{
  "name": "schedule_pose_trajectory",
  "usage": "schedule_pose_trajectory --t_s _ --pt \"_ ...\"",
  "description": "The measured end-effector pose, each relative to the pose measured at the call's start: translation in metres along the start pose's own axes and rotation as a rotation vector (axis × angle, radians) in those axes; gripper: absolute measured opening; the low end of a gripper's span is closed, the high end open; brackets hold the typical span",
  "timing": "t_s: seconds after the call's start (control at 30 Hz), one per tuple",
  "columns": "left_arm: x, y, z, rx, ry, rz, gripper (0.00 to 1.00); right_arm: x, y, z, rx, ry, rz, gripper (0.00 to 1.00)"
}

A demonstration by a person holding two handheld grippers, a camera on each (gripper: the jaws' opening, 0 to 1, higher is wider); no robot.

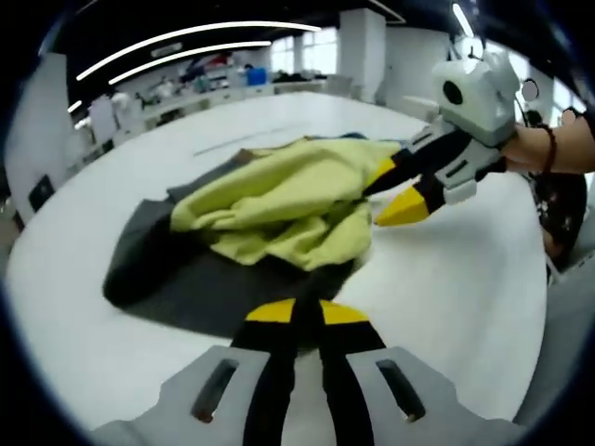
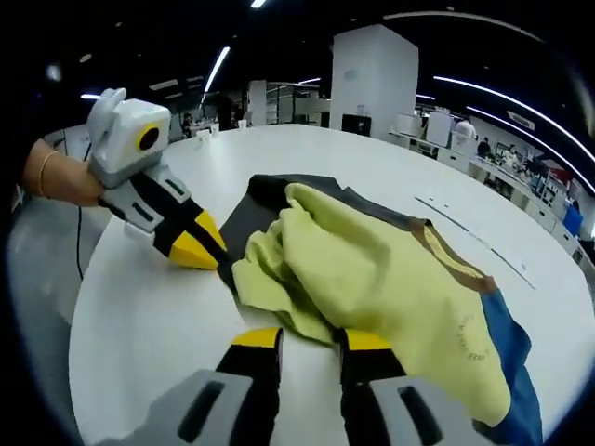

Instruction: Fold the garment on the visible template until the final outline fits inside the template.

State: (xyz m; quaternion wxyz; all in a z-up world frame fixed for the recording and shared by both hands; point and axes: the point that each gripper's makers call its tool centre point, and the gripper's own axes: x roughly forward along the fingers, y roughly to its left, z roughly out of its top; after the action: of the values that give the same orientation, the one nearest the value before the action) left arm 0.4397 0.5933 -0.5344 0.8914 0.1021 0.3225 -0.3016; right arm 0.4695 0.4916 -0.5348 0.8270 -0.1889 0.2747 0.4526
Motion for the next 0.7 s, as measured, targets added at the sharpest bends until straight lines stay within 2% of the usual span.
schedule_pose_trajectory --t_s 0.13,0.2,0.37,0.43,0.57,0.7 --pt "-0.002 0.003 -0.001 -0.029 -0.002 -0.003 0.02 0.004 0.001 0.000 -0.031 0.003 0.006 0.16" --pt "-0.003 0.004 -0.001 -0.039 0.000 -0.003 0.02 0.006 -0.001 0.003 -0.046 -0.005 -0.001 0.10" --pt "-0.012 0.011 -0.001 -0.025 0.004 0.016 0.01 0.006 -0.004 0.003 -0.037 0.009 -0.011 0.01" --pt "-0.017 0.017 -0.003 -0.028 0.011 0.024 0.01 0.004 -0.006 0.004 -0.017 0.007 -0.007 0.00" --pt "-0.028 0.035 -0.012 -0.037 0.034 0.078 0.01 -0.002 -0.002 0.008 0.007 -0.004 0.012 0.00" --pt "-0.037 0.052 -0.020 -0.080 0.042 0.129 0.01 -0.006 0.003 0.011 0.018 -0.001 0.032 0.00"
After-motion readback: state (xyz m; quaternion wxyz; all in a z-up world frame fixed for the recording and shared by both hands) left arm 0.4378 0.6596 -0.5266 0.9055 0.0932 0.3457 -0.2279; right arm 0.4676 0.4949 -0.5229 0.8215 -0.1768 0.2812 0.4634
